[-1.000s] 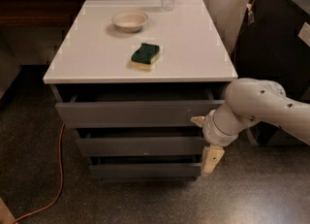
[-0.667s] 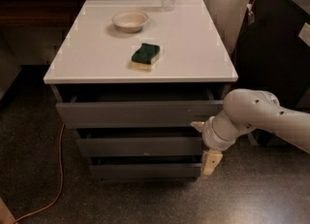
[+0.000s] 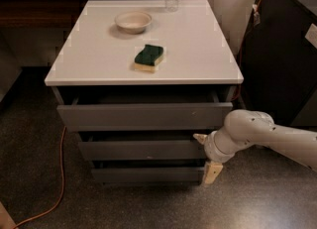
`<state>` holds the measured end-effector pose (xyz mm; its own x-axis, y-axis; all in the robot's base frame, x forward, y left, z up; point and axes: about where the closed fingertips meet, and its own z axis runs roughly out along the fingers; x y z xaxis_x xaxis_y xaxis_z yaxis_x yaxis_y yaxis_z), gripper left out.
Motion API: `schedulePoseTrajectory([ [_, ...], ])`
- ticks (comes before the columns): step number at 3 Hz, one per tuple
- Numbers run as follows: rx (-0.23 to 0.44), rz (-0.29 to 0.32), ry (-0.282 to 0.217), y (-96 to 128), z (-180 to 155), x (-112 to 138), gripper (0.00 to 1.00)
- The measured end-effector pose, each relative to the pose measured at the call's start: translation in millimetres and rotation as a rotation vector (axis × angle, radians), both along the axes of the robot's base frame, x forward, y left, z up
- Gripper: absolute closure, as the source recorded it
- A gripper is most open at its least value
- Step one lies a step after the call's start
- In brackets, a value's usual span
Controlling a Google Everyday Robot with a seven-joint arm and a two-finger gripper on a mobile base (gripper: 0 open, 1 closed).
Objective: Place sponge into bottom drawer
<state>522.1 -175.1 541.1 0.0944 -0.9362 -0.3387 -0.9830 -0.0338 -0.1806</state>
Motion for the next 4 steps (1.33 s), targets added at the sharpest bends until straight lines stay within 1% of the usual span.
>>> schedulePoseTrajectory([
  [1, 0.035, -0.011, -0.008, -1.7, -36.8, 6.4, 0.00],
  [2, 0.071, -0.017, -0.007, -1.9, -66.0, 13.8, 0.00],
  [3, 0.110, -0.013, 0.001, 3.5, -96.7, 16.6, 0.00],
  [4, 0.133, 0.005, 0.037, 17.6, -135.4, 20.7, 0.00],
])
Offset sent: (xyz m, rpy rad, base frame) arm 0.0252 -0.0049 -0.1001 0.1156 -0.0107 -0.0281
